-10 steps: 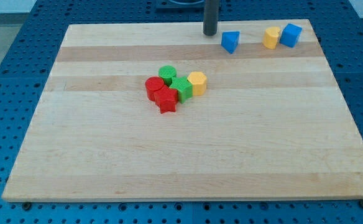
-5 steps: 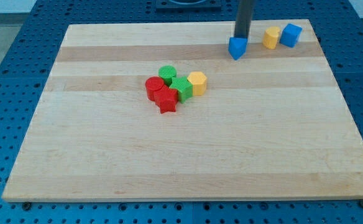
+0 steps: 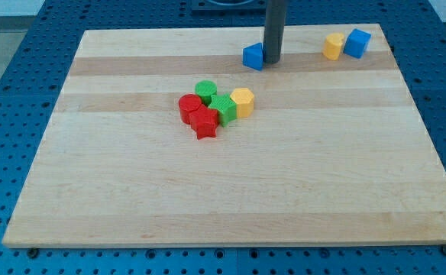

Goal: Separate the triangle from the heart

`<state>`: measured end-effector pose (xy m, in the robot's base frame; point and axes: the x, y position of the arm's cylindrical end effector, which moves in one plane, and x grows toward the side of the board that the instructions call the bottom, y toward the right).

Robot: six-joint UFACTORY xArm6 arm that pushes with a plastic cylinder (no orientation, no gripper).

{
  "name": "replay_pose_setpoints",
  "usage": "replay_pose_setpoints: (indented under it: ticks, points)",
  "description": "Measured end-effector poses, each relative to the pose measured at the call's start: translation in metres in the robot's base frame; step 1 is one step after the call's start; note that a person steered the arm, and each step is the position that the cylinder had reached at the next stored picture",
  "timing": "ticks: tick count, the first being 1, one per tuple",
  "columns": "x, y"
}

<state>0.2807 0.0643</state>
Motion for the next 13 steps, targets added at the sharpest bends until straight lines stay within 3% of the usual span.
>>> replay_pose_setpoints:
  ticks: [2,4,8,13]
  points:
    - [-0.036,-0.01]
    - [-0.032,-0.035]
    - [0.028,-0.036]
    - [0.062,-0.034]
